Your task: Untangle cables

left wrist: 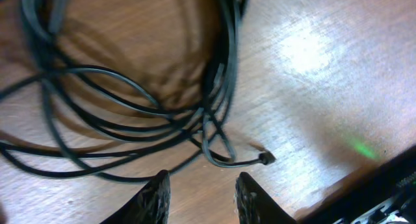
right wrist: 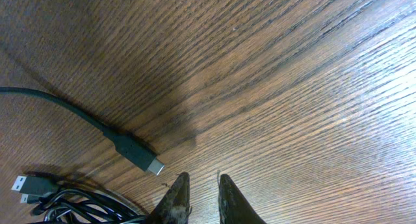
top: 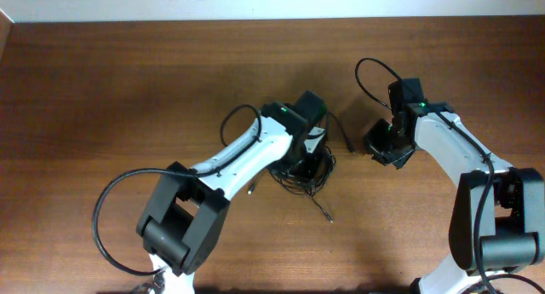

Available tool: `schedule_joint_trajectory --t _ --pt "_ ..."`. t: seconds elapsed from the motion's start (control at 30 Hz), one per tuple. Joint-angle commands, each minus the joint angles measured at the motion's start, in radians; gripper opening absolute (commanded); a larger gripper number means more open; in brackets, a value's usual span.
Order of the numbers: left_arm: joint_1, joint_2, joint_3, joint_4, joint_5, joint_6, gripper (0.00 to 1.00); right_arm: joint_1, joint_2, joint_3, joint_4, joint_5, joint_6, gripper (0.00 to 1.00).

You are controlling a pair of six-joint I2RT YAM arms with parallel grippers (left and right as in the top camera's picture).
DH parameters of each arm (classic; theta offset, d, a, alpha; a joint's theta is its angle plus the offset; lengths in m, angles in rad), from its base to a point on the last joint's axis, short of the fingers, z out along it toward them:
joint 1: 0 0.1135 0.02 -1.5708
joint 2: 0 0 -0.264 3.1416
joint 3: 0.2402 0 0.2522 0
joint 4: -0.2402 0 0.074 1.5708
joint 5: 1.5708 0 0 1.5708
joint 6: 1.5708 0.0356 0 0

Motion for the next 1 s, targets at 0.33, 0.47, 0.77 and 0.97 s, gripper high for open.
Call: schedule_joint_trajectory --t 0.33,0.47,0.77,0.97 --pt "-0.093 -0.021 0.008 0.002 -0.237 -0.180 0.29 -0.003 0.002 -0.009 -0.026 0.022 0.004 0.19" --pt "-0.092 -0.021 0.006 0.034 -0.068 -0.101 0.36 -0.004 0.002 -0.009 -0.027 0.022 0.004 0.23" --pt "-0.101 -0.016 -0.042 0.080 -0.291 -0.195 0.28 -0.004 0.002 -0.009 -0.030 0.022 0.004 0.23" --pt "-0.102 -0.016 -0.058 0.108 -0.226 -0.201 0.34 -0.004 0.002 -0.009 -0.030 0.022 0.004 0.24"
